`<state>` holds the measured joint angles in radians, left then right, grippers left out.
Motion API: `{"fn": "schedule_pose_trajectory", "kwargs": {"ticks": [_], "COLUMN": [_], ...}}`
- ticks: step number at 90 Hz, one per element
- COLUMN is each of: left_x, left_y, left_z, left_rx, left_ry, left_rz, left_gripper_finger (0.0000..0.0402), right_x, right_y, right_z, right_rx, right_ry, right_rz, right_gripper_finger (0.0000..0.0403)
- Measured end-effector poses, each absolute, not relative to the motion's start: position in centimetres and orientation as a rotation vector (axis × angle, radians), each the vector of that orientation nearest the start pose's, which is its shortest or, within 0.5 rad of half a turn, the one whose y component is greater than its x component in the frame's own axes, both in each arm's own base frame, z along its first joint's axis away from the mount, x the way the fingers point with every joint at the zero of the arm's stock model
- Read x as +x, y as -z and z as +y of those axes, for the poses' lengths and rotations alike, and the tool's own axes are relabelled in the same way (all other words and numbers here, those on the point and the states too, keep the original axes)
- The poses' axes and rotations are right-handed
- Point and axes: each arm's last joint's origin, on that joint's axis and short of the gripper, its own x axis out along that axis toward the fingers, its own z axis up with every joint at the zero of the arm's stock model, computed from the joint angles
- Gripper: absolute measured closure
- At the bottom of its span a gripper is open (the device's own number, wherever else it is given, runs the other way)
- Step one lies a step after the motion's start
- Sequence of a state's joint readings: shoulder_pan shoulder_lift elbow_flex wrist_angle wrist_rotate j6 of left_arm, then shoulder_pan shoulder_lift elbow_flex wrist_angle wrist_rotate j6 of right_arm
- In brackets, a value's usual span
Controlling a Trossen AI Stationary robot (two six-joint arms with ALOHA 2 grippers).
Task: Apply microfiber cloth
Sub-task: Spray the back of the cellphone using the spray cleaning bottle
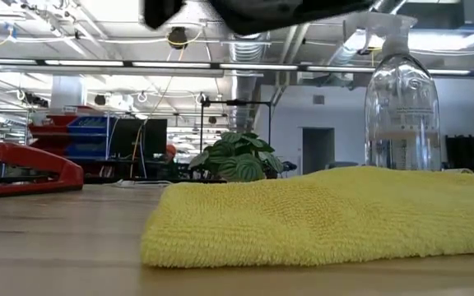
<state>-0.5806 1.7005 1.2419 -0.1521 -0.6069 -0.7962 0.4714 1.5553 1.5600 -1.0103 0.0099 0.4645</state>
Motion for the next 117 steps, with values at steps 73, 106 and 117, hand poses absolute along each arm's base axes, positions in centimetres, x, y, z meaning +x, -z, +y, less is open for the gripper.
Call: {"fn": "schedule_pose_trajectory", "kwargs": {"ticks": [73,106,117], "left_x": [30.5,30.6,30.7], "left_y": [-30.8,-30.8,-30.7], "left_z": [-22.1,-21.9,-21.8], "left_rx": [-0.528,-0.512,-0.510], "left_ry": [-0.180,-0.178,-0.173], "left_rz": [0.099,0.102,0.111], "left_gripper_finger": [0.0395,0.0385,0.0383], "right_x": [26.8,27.7,27.9], "right_y": [-32.4,-32.9,-32.8], "right_z": [19.7,18.7,18.4], "right_rx": [0.459,0.443,0.442], "right_ry": [-0.084,-0.094,-0.116], "right_rz": [0.155,0.108,0.118], "right_gripper_finger": [0.0231,0.0383,0.0386]}}
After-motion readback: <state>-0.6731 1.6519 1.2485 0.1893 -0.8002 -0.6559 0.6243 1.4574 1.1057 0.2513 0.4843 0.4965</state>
